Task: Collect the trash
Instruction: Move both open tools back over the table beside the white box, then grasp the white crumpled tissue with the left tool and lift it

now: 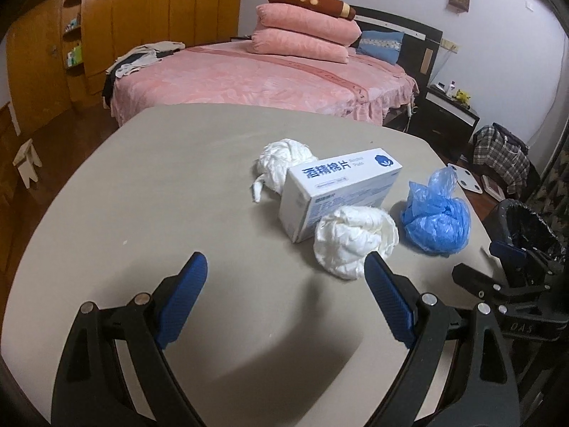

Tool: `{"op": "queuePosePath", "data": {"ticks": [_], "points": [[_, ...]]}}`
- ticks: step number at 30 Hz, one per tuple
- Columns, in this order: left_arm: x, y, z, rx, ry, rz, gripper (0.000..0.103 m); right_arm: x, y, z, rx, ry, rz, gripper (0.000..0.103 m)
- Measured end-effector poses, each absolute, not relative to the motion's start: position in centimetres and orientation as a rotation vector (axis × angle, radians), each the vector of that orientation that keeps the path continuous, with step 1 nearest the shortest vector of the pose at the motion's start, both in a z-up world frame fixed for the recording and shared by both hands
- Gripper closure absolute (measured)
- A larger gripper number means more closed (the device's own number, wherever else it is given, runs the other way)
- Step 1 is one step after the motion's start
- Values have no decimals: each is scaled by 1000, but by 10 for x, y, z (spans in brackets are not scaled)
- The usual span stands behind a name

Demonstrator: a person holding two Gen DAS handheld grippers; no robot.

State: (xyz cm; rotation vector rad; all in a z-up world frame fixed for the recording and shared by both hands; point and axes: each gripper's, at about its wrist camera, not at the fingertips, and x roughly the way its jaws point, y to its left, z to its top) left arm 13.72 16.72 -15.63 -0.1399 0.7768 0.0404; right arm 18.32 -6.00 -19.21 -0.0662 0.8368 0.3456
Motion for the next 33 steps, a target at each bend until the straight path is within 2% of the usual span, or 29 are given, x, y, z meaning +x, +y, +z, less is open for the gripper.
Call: {"op": "queuePosePath", "data": {"ticks": [2, 7, 10, 12, 13, 15, 29, 31, 33], "points": [[144, 166, -160, -147, 784, 30, 16, 183, -59, -194, -72, 837, 346, 6], [160, 161, -168, -188, 808, -18, 24, 187, -62, -197, -66, 852, 338, 6], [169, 156, -175, -226, 828, -70, 34, 188, -61, -198, -71, 858, 337, 6], [173, 153, -177, -242, 835, -103, 50, 189, -62, -198, -74, 858, 336, 6], [175, 152, -178, -244, 834, -116, 54, 189, -62, -199, -76, 860, 336, 6], [175, 146, -176, -232, 819, -152, 77, 191, -61, -199, -82, 862, 334, 6], [129, 176, -167, -166, 822, -47, 78, 186, -54, -202, -112, 860, 329, 6], [126, 182, -170, -181, 831, -35, 71, 185, -52, -202, -127, 862, 329, 6], [124, 186, -171, -195, 828, -19, 52, 186, -51, -203, -140, 864, 329, 6]]}}
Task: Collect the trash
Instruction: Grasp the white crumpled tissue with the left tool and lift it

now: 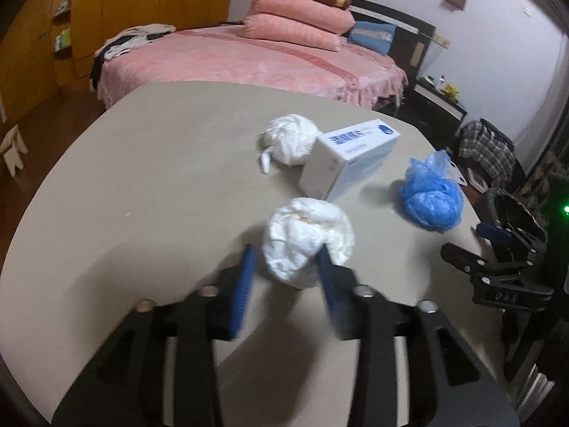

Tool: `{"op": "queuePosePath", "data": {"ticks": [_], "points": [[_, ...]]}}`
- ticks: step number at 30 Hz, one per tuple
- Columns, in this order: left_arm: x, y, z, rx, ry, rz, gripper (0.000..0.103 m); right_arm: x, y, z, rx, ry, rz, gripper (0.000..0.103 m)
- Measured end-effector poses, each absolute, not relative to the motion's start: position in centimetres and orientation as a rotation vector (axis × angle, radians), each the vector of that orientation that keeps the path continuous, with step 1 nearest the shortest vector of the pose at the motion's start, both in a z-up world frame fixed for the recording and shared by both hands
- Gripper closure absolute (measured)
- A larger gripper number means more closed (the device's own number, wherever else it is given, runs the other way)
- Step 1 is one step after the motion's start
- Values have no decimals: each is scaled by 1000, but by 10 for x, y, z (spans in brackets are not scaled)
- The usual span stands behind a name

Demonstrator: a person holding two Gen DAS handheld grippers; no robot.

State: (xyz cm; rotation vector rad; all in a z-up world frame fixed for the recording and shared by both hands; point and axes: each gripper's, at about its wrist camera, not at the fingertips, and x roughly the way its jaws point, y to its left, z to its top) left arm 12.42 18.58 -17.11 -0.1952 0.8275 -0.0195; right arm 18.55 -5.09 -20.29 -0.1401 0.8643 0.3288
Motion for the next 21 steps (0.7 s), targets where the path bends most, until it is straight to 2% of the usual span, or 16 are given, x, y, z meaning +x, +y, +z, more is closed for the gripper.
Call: {"op": "queuePosePath", "data": {"ticks": [3, 5, 8, 10, 12, 13, 14, 15, 21], "points": [[126, 186, -172, -226, 820, -6, 35, 185, -51, -203, -139, 863, 327, 6], [130, 186, -175, -231, 829, -8, 34, 186, -51, -204, -135, 867, 326, 6], [139, 183, -179, -243, 848, -9, 26, 186, -50, -204, -134, 870, 324, 6], [143, 182, -183, -246, 861, -14, 26, 187, -50, -205, -137, 875, 322, 6], [145, 180, -184, -231, 863, -10, 31, 188, -50, -205, -140, 878, 321, 6], [145, 179, -183, -232, 858, -23, 38, 189, -50, -205, -141, 880, 321, 6], [145, 179, -183, -234, 857, -38, 55, 188, -50, -205, -141, 880, 321, 6], [146, 178, -183, -235, 858, -60, 67, 188, -50, -205, -141, 879, 321, 6], [142, 179, -176, -216, 818, -16, 71, 193, -49, -200, -113, 852, 324, 6]]}}
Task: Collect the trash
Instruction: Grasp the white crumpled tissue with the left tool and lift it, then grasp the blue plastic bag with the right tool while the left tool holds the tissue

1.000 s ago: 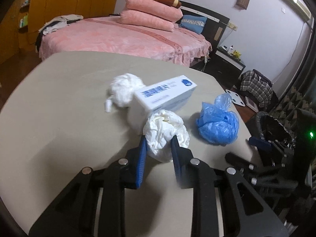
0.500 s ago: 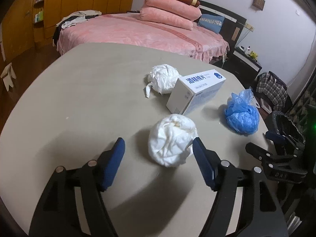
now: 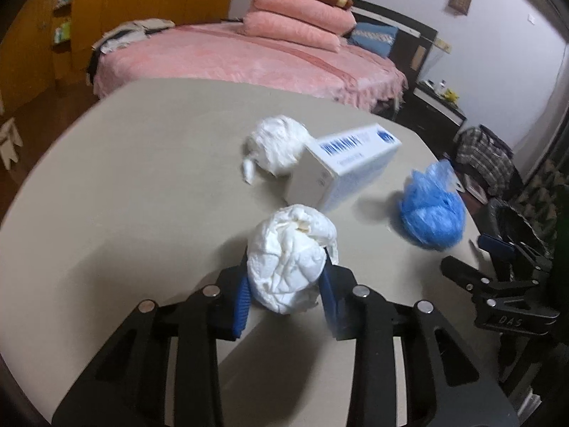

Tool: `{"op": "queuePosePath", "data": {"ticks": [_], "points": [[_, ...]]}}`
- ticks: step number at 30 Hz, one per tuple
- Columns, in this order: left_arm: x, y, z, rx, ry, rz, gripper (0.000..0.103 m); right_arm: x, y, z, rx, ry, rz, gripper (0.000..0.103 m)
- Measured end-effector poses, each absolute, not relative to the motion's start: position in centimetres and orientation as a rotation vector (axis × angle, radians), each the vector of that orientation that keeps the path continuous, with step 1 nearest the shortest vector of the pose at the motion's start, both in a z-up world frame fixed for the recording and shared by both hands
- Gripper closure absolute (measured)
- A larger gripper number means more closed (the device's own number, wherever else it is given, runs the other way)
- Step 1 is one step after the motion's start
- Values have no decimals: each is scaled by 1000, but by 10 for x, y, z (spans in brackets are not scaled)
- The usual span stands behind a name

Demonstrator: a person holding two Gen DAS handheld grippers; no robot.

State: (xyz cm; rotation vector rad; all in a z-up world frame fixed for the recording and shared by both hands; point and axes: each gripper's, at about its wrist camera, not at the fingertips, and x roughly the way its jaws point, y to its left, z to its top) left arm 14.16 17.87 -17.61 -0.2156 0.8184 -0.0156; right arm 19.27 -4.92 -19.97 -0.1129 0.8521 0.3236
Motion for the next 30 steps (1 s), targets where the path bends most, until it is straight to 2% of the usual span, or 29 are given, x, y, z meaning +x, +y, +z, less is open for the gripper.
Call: {"op": "queuePosePath", "data": {"ticks": [15, 18, 26, 30], "points": [[157, 200, -179, -214, 850, 85, 70, 237, -17, -194, -118, 833, 320, 6], [158, 203, -181, -224, 850, 81, 70, 240, -13, -199, -123, 861, 322, 10], [157, 203, -183, -220, 856, 81, 68, 232, 0, -203, -185, 848, 378, 49], [158, 201, -183, -196, 861, 92, 67, 230, 3, -204, -198, 847, 383, 52]]}}
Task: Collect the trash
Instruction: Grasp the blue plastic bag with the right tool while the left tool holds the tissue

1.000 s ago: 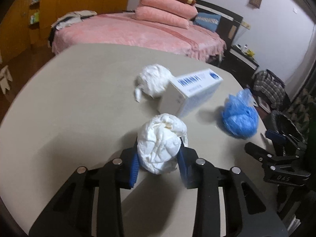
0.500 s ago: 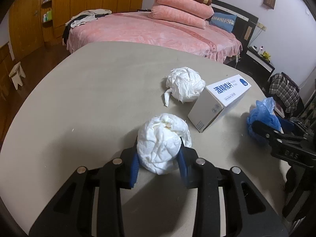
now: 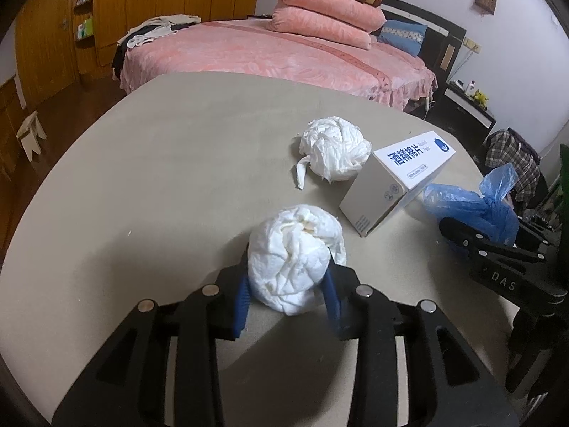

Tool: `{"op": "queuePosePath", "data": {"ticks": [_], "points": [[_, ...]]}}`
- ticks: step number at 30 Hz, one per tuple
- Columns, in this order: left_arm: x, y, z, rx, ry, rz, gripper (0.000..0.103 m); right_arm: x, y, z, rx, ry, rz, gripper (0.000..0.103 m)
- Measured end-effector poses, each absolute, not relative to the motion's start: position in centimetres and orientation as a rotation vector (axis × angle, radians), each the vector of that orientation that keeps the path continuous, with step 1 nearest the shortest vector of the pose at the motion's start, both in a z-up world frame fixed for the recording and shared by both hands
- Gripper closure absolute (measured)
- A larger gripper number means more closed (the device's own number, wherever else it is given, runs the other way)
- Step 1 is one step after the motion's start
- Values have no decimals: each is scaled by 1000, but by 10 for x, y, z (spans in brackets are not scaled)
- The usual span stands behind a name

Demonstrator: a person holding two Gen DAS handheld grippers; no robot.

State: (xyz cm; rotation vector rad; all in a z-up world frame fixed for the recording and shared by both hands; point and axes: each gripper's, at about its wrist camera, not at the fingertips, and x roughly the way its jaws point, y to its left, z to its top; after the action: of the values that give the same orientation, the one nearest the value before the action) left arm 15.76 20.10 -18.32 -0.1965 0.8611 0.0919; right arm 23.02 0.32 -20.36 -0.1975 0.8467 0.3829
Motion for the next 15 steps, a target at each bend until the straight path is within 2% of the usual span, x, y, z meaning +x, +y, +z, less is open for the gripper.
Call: {"op": "queuePosePath", "data": {"ticks": [9, 11, 15], "points": [[159, 192, -182, -154, 870, 112, 67, 228, 7, -205, -213, 846, 377, 52], [159, 193, -182, -158, 870, 110, 67, 227, 8, -203, -218, 847, 383, 57], [156, 189, -177, -144, 858, 116, 70, 217, 5, -189, -153, 850, 416, 58]]}}
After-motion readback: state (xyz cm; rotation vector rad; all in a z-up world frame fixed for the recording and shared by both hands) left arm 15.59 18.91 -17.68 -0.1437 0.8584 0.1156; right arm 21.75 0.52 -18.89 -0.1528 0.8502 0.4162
